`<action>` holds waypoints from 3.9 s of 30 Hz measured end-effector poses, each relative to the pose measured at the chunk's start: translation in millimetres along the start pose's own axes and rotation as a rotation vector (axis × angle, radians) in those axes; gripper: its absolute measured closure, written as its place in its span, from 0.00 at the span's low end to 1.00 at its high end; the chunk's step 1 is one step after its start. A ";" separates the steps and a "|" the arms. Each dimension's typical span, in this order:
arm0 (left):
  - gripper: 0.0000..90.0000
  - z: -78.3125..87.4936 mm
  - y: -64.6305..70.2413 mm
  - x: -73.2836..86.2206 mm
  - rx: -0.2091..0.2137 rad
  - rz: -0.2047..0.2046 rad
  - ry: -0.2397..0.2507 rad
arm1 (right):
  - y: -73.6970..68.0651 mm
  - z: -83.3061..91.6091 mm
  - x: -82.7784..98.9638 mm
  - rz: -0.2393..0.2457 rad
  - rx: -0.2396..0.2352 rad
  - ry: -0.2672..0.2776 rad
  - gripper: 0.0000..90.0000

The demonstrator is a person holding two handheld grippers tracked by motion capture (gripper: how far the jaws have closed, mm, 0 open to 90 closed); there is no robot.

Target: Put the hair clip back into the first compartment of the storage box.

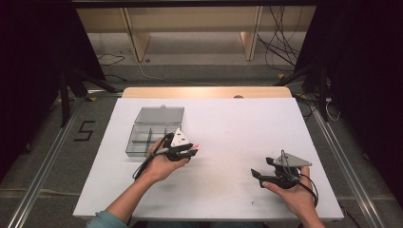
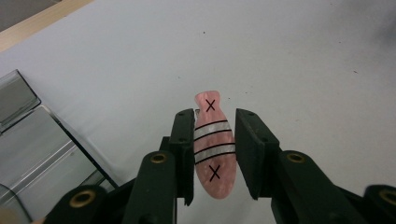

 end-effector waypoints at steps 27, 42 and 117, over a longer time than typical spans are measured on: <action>0.76 20.3 -30.7 -2.1 -0.088 0.030 0.021 | 0.3 0.1 0.6 0.004 0.000 -0.001 0.29; 0.76 28.8 -45.2 -0.2 -0.128 0.044 0.017 | 0.7 1.8 -1.1 -0.001 0.001 0.010 0.29; 0.76 59.8 -97.1 18.0 -0.245 0.147 0.014 | 2.9 3.5 -1.0 -0.002 0.005 0.010 0.28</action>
Point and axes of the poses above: each handheld gripper's, and its own axes: z roughly backward along the jaws, x roughly out of its underside, y roughly to its right, the point moved 8 cm from there along -z, roughly forward along the jaws, and after that the axes turned 3 degrees about -z, right-handed, at the moved point
